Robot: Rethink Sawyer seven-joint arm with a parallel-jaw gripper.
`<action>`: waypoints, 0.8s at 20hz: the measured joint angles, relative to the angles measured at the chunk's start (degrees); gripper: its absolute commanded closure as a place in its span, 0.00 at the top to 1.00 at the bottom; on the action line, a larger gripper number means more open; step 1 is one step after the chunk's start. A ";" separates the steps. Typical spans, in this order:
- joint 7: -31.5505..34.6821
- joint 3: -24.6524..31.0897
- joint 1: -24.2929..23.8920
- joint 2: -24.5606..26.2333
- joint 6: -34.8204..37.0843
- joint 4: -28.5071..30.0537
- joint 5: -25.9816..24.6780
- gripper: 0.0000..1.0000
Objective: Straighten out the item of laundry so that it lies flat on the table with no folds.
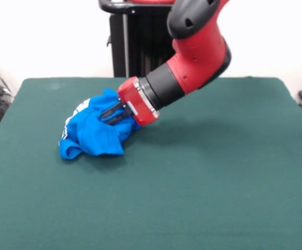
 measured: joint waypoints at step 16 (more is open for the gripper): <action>0.00 14.34 -17.67 -27.98 2.88 3.95 -3.26 0.00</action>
